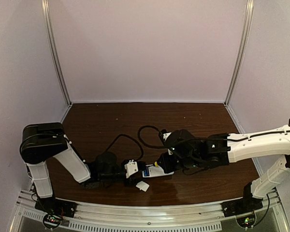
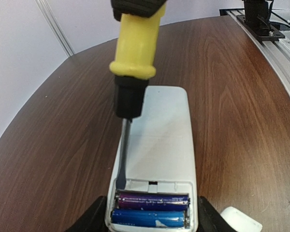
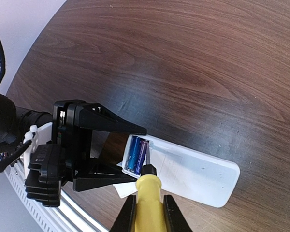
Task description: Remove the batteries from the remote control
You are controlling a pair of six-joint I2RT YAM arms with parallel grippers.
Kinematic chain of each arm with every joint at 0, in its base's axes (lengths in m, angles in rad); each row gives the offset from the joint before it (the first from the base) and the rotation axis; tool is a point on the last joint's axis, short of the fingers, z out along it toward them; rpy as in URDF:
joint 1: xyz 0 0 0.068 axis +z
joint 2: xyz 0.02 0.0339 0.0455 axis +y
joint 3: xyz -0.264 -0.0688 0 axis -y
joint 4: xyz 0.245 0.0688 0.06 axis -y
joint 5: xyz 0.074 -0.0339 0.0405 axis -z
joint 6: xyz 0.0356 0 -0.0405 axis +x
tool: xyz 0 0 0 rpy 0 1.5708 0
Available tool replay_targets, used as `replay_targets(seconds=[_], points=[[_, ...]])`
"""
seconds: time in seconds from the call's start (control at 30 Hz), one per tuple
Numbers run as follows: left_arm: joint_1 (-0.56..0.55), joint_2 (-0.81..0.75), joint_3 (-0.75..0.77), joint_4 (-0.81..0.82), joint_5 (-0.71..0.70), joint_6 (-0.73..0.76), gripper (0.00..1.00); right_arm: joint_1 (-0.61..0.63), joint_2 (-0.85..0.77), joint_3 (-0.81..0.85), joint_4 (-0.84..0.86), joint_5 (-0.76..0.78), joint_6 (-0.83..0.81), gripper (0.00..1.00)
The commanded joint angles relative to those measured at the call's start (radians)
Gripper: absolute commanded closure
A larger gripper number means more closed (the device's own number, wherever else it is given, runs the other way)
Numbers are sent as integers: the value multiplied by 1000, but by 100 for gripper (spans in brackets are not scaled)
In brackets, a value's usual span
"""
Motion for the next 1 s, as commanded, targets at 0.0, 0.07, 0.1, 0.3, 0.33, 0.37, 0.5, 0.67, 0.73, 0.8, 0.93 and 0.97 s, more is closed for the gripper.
replay_targets(seconds=[0.0, 0.07, 0.1, 0.3, 0.33, 0.37, 0.5, 0.67, 0.73, 0.8, 0.93, 0.97], points=[[-1, 15, 21, 56, -6, -6, 76, 8, 21, 38, -34, 53, 15, 100], [-1, 15, 21, 56, -8, -7, 76, 8, 30, 44, -42, 59, 16, 100], [0, 13, 22, 56, -7, -8, 76, 10, 33, 47, -42, 60, 16, 100], [-1, 14, 23, 55, -8, -11, 76, 13, 53, 64, -53, 59, 15, 100], [-1, 14, 23, 55, -9, -11, 76, 15, 55, 66, -54, 59, 16, 100], [0, 14, 23, 53, -9, -11, 76, 14, 57, 69, -56, 60, 16, 100], [0, 14, 26, 51, -12, -11, 76, 18, 74, 83, -77, 74, 21, 100], [-1, 14, 28, 47, -17, -11, 76, 28, 105, 114, -130, 115, 32, 100], [0, 14, 28, 46, -18, -11, 76, 29, 117, 124, -140, 119, 35, 100], [-1, 16, 30, 42, -17, -9, 76, 34, 132, 140, -149, 116, 34, 100], [-1, 20, 33, 36, -19, -8, 76, 42, 173, 195, -203, 114, 29, 100], [-1, 23, 34, 36, -21, -6, 76, 43, 183, 210, -222, 118, 30, 100]])
